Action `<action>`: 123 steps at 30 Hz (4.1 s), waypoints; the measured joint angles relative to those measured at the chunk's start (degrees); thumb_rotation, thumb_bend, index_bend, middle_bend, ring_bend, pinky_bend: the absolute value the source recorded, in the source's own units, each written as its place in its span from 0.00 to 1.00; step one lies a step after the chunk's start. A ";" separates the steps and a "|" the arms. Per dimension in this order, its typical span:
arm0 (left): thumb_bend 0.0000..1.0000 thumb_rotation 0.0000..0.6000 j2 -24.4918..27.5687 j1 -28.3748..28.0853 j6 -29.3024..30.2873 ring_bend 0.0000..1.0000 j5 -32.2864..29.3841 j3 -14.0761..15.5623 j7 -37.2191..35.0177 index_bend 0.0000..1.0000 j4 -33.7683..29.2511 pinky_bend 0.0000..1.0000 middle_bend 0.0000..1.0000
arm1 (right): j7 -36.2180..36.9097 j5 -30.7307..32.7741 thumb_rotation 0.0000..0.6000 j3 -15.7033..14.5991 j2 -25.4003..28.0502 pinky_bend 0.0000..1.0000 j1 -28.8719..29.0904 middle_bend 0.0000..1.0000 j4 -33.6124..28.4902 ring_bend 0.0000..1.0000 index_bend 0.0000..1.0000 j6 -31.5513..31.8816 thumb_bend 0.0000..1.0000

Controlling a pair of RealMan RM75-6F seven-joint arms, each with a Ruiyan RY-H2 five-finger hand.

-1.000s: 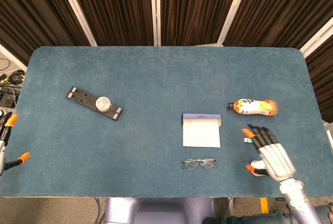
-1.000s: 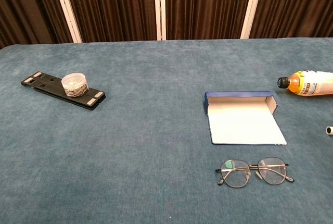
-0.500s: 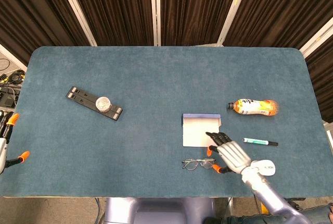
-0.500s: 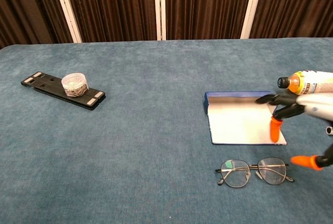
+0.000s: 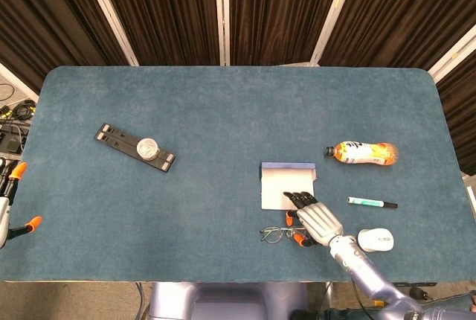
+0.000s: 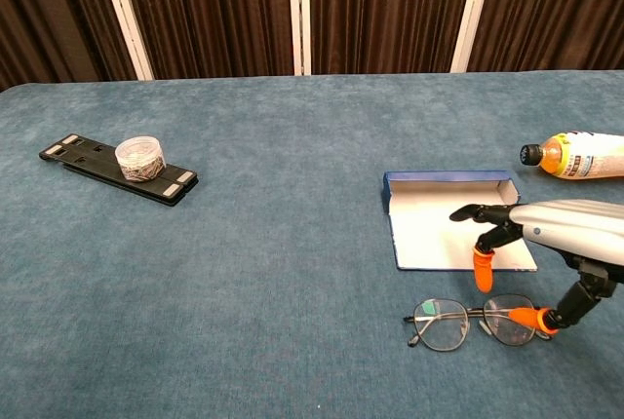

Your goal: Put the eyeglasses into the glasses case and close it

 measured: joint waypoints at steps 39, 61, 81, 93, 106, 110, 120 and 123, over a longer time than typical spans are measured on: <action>0.00 1.00 -0.27 -0.31 -0.66 0.00 -0.62 -0.12 0.38 0.00 0.33 0.00 0.00 | -6.39 7.67 1.00 -0.53 -4.32 0.00 2.08 0.00 1.07 0.00 0.62 -0.87 0.37; 0.00 1.00 -0.13 -0.30 -0.63 0.00 -0.69 -0.17 0.14 0.00 0.18 0.00 0.00 | -0.91 8.03 1.00 1.48 -3.25 0.00 2.23 0.04 0.40 0.00 0.69 -0.38 0.42; 0.00 1.00 -0.13 -0.48 -1.18 0.00 -2.28 -0.82 0.41 0.00 0.49 0.00 0.00 | -0.25 18.15 1.00 10.06 -7.82 0.00 7.23 0.05 9.76 0.00 0.70 -0.64 0.43; 0.00 1.00 -0.24 -1.09 -3.28 0.00 -4.50 -1.36 -0.41 0.00 1.51 0.00 0.00 | -0.26 19.67 1.00 12.15 -13.14 0.00 9.45 0.05 16.93 0.00 0.70 0.43 0.43; 0.00 1.00 -0.26 -1.28 -3.65 0.00 -4.62 -1.27 -0.40 0.00 1.54 0.00 0.00 | 0.62 19.00 1.00 12.10 -14.83 0.00 8.71 0.00 19.05 0.00 0.05 3.15 0.15; 0.00 1.00 -0.26 -1.27 -3.56 0.00 -4.43 -1.16 -0.28 0.00 1.42 0.00 0.00 | 0.43 17.65 1.00 11.71 -13.48 0.00 8.00 0.00 16.45 0.00 0.01 4.40 0.11; 0.00 1.00 -0.40 -1.49 -3.75 0.00 -4.45 -1.15 0.15 0.00 1.24 0.00 0.00 | -1.06 14.30 1.00 9.90 -11.87 0.00 7.89 0.00 12.32 0.00 0.01 4.42 0.02; 0.00 1.00 -0.39 -1.54 -3.89 0.00 -4.77 -1.26 0.05 0.00 1.34 0.00 0.00 | -1.49 14.28 1.00 10.12 -13.65 0.00 8.58 0.00 14.15 0.00 0.02 4.20 0.02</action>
